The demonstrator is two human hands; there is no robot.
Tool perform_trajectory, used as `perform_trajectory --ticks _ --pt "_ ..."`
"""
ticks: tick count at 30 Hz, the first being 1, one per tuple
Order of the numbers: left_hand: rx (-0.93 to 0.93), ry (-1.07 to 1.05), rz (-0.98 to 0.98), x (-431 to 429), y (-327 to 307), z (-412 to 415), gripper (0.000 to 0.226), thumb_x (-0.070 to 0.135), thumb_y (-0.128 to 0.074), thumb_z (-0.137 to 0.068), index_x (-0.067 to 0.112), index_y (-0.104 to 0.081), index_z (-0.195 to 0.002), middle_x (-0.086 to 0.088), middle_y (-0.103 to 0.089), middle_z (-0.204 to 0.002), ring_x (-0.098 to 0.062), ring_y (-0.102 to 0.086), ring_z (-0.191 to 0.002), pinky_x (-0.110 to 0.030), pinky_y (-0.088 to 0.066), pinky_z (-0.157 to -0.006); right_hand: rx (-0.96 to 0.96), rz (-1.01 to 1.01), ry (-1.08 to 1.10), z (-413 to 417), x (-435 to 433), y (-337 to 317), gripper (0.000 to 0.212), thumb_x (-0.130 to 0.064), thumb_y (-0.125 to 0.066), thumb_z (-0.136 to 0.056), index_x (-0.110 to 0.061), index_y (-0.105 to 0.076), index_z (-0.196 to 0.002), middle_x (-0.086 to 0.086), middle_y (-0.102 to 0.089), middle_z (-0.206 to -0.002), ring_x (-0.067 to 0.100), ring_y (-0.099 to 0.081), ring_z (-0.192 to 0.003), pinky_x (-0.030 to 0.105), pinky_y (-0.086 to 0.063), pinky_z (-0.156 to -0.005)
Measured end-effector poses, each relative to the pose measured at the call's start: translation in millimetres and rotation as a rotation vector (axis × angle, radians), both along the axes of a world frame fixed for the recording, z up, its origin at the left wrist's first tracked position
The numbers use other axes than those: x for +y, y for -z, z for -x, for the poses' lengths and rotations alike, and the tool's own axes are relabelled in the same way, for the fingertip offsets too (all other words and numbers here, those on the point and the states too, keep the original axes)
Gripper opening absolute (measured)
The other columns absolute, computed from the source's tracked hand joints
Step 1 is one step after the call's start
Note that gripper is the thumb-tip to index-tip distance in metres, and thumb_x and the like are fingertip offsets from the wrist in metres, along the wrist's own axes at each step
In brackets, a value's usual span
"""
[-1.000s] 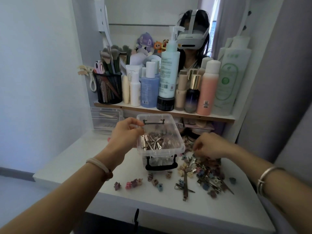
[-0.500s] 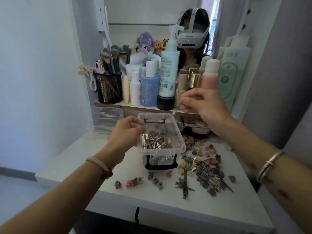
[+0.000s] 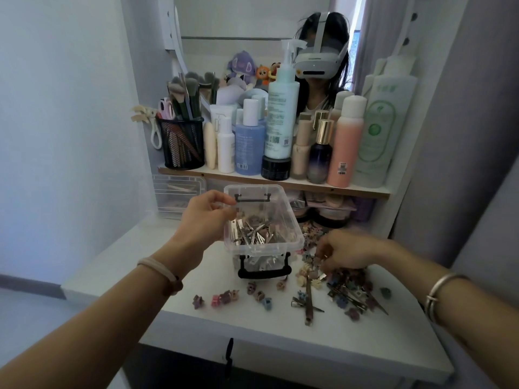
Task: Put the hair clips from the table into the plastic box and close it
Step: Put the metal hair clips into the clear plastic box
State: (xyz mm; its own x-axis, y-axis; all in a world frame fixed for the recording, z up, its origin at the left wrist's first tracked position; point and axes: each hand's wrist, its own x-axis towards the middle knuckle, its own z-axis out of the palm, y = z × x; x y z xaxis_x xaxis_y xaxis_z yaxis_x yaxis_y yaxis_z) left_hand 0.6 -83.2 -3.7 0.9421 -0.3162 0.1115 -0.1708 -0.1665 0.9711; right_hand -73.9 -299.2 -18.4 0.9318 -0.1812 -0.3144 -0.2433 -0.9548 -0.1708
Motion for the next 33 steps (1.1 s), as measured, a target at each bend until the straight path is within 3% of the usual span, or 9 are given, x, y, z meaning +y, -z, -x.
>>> perform_trajectory --ticks 4,8,12,19,22,25,29,31,33 --pt "0.004 -0.009 -0.007 3 1 0 0.016 0.002 -0.052 -0.088 0.016 -0.055 -0.081 -0.005 -0.053 -0.079 -0.018 -0.052 -0.072 -0.025 -0.045 -0.058 -0.094 0.048 -0.016 -6 2 9 0.030 -0.017 -0.062 -0.084 -0.012 -0.060 -0.113 0.007 -0.061 -0.110 0.013 -0.047 -0.085 0.013 -0.033 -0.054" --pt "0.000 -0.016 -0.003 7 1 0 0.019 -0.001 -0.051 -0.087 0.016 -0.054 -0.080 -0.004 -0.050 -0.076 -0.017 -0.050 -0.067 -0.024 -0.044 -0.056 -0.170 0.025 0.010 -7 3 7 0.022 -0.015 -0.062 -0.081 -0.013 -0.058 -0.102 -0.006 -0.050 -0.078 0.015 -0.048 -0.081 0.017 -0.034 -0.053" --pt "-0.014 -0.021 -0.013 9 1 -1 0.018 -0.001 -0.051 -0.087 0.015 -0.055 -0.080 -0.004 -0.050 -0.074 -0.017 -0.048 -0.066 -0.025 -0.043 -0.056 -0.283 -0.038 0.054 -11 3 4 0.016 -0.016 -0.065 -0.077 -0.017 -0.053 -0.089 -0.010 -0.046 -0.072 0.016 -0.050 -0.080 0.026 -0.039 -0.061" --pt "-0.008 0.015 -0.018 9 0 2 0.017 0.000 -0.052 -0.088 0.016 -0.055 -0.082 -0.004 -0.052 -0.077 -0.016 -0.050 -0.068 -0.024 -0.044 -0.058 -0.724 -0.645 0.041 -12 27 -43 0.020 -0.014 -0.069 -0.080 -0.025 -0.053 -0.077 -0.002 -0.049 -0.078 0.011 -0.047 -0.072 0.021 -0.038 -0.066" --pt "-0.005 0.021 -0.023 4 0 3 0.017 0.000 -0.052 -0.087 0.016 -0.055 -0.080 -0.004 -0.051 -0.076 -0.016 -0.051 -0.068 -0.024 -0.045 -0.057 -0.571 -0.570 -0.112 -11 45 -57 0.013 -0.018 -0.067 -0.082 -0.025 -0.066 -0.092 -0.008 -0.062 -0.091 0.008 -0.057 -0.086 0.024 -0.045 -0.083" --pt "-0.006 0.018 -0.026 3 0 3 0.018 0.000 -0.053 -0.087 0.016 -0.056 -0.079 -0.004 -0.050 -0.074 -0.015 -0.049 -0.065 -0.023 -0.044 -0.055 -0.512 -0.542 -0.104 -13 41 -54 0.033 -0.012 -0.062 -0.086 -0.016 -0.062 -0.119 -0.006 -0.061 -0.113 0.006 -0.055 -0.106 0.023 -0.041 -0.097" --pt "0.000 0.013 -0.019 5 -1 3 0.015 0.002 -0.053 -0.088 0.015 -0.055 -0.081 -0.004 -0.052 -0.076 -0.016 -0.051 -0.068 -0.023 -0.045 -0.056 -0.592 -0.461 0.017 -5 18 -45 0.023 -0.005 -0.059 -0.087 -0.013 -0.066 -0.107 -0.002 -0.065 -0.100 0.007 -0.059 -0.089 0.014 -0.043 -0.078" --pt "0.007 0.001 -0.002 6 -2 2 0.015 0.002 -0.052 -0.088 0.015 -0.055 -0.082 -0.004 -0.053 -0.078 -0.016 -0.052 -0.068 -0.023 -0.045 -0.057 -0.448 -0.302 0.018 -2 8 -32 0.018 -0.006 -0.060 -0.086 -0.016 -0.069 -0.099 0.000 -0.068 -0.101 0.005 -0.058 -0.081 0.014 -0.042 -0.071" --pt "0.006 -0.008 0.003 6 -3 2 0.015 0.002 -0.052 -0.088 0.016 -0.055 -0.082 -0.004 -0.052 -0.078 -0.016 -0.052 -0.069 -0.024 -0.046 -0.057 -0.303 -0.155 -0.014 -2 5 -13 0.023 -0.007 -0.058 -0.087 -0.015 -0.068 -0.105 0.001 -0.067 -0.111 0.009 -0.059 -0.092 0.016 -0.040 -0.077"
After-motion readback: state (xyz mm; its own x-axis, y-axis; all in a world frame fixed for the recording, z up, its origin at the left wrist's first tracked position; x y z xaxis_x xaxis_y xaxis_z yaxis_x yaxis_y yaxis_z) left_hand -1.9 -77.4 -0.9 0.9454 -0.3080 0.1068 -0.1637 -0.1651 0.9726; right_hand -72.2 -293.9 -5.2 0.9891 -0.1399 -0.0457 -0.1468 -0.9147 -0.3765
